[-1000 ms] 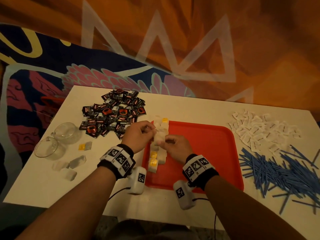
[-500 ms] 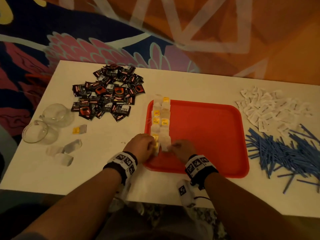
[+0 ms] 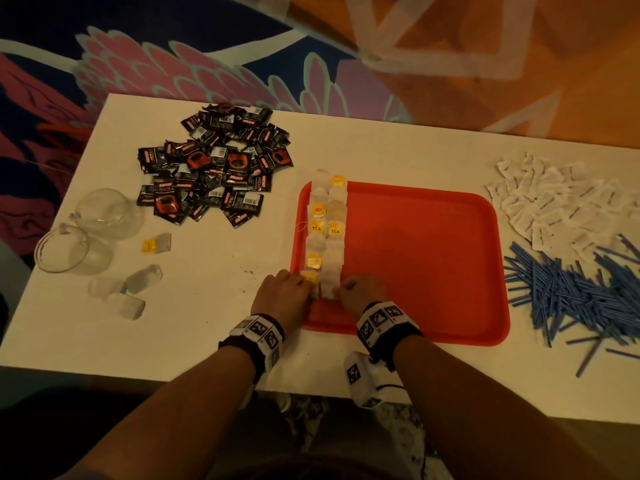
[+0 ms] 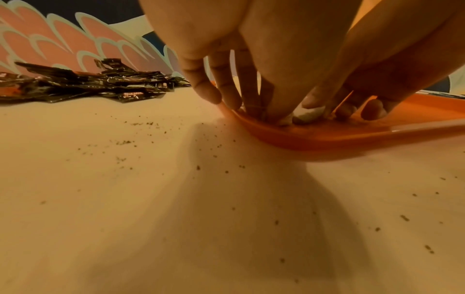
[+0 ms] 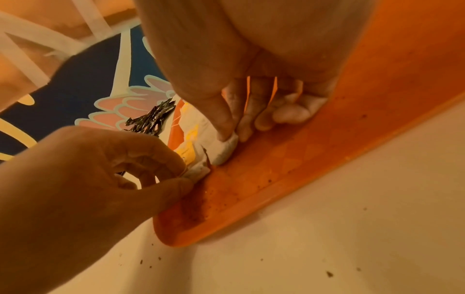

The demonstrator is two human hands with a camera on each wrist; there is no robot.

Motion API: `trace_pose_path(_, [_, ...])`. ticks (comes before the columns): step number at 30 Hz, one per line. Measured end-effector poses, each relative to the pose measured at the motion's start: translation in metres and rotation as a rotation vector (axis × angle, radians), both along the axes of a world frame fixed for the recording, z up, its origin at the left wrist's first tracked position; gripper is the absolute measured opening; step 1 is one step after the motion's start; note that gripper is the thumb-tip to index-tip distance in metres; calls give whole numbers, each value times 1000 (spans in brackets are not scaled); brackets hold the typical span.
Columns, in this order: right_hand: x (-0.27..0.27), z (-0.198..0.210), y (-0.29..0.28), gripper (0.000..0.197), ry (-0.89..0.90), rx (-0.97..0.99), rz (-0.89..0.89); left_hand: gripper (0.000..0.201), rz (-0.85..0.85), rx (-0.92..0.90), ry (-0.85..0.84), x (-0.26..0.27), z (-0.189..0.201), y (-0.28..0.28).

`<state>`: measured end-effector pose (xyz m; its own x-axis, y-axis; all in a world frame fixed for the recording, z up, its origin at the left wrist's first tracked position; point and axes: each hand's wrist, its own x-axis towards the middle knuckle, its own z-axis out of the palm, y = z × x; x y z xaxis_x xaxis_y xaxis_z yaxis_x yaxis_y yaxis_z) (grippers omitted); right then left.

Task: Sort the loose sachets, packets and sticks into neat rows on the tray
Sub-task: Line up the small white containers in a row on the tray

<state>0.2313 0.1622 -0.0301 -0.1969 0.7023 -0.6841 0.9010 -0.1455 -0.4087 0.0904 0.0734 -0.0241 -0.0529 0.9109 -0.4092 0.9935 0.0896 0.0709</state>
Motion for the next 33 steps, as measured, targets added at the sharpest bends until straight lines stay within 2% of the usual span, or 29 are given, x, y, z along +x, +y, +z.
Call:
trace_pose_path(5, [-2,-2,0,15,-42,5,-31,31,17,35,-35,0,-4,-4])
trace_pose_path(9, [-1,2,-1,17,-55,17,-17,32,25,65,-72,-1,-5,-3])
trace_pose_path(14, [4,10,-3,11,28,71,-58,33,109,172,-185,-5,-2,-8])
trace_pose_path(16, [5,15,-5,10,69,120,53,39,158,184,-210,-6,-1,-9])
trace_pose_path(19, [2,21,-10,28,97,121,237,42,159,116,-213,-7,-2,-8])
trace_pose_path(22, [0,21,-11,36,88,102,248,43,190,166,-271,-8,-1,-10])
trace_pose_path(25, [-1,26,-9,34,72,106,274,38,293,212,-325,-14,0,-11])
trace_pose_path(27, [-2,34,-5,33,77,108,303,35,354,168,-289,-26,-5,-14])
trace_pose_path(29, [-8,40,-1,37,110,88,323,41,442,122,-256,-41,-8,-21])
trace_pose_path(33, [-33,43,-1,33,140,98,368,43,862,157,-332,-79,3,-40])
